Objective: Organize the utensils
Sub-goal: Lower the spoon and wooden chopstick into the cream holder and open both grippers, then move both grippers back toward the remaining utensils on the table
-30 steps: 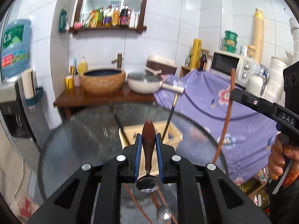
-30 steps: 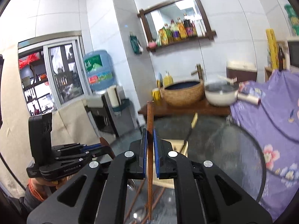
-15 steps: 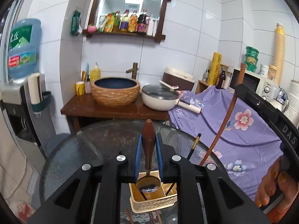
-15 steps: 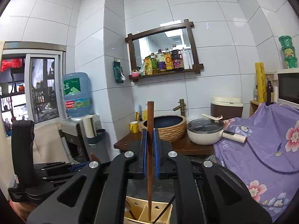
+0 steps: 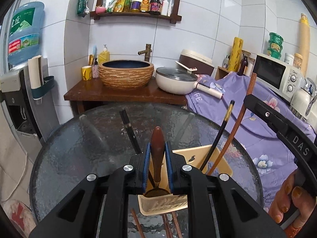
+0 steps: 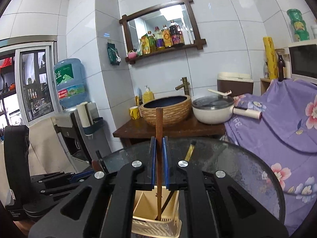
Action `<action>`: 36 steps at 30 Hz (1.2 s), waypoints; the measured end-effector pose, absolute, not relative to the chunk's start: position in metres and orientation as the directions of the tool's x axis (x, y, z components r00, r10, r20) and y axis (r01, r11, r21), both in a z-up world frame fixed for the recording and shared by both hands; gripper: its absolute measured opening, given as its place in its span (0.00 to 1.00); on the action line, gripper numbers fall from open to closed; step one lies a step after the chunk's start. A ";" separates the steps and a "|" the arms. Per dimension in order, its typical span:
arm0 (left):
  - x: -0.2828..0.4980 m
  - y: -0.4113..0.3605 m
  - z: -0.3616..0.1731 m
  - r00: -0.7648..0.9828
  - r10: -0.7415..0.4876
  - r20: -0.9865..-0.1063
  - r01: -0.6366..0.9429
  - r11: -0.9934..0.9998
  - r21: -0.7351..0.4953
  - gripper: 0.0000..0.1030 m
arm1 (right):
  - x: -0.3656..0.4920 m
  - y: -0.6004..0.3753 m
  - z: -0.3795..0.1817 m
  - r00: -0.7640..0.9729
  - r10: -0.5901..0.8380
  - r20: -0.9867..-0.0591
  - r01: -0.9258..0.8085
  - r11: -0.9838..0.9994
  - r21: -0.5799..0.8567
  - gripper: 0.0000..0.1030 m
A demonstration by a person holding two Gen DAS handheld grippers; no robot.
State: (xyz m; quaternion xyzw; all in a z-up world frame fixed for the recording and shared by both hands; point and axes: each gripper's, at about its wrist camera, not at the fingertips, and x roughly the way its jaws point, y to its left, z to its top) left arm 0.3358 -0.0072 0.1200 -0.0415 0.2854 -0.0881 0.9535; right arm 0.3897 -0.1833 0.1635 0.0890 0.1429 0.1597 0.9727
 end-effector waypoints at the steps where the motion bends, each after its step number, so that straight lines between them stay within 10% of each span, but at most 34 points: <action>1: 0.337 -0.006 0.118 0.820 -0.190 -0.540 0.143 0.981 -0.129 0.14 | 0.390 -0.184 0.160 0.906 0.336 -0.257 -0.283 0.933 0.222 0.07; 12: 0.343 -0.008 0.094 0.795 -0.200 -0.573 0.152 0.980 -0.131 0.15 | 0.396 -0.195 0.147 0.902 0.314 -0.297 -0.250 0.939 0.235 0.07; 17: 0.330 -0.006 0.102 0.832 -0.211 -0.514 0.165 0.977 -0.134 0.51 | 0.394 -0.201 0.146 0.902 0.310 -0.301 -0.241 0.939 0.247 0.08; 22: 0.303 -0.003 0.111 0.862 -0.214 -0.460 0.181 0.977 -0.116 0.73 | 0.381 -0.206 0.142 0.910 0.293 -0.294 -0.226 0.944 0.240 0.58; 36: 0.248 0.021 0.054 0.823 -0.121 -0.555 0.100 0.993 -0.069 0.81 | 0.325 -0.190 0.080 0.817 0.307 -0.488 -0.274 0.952 0.140 0.62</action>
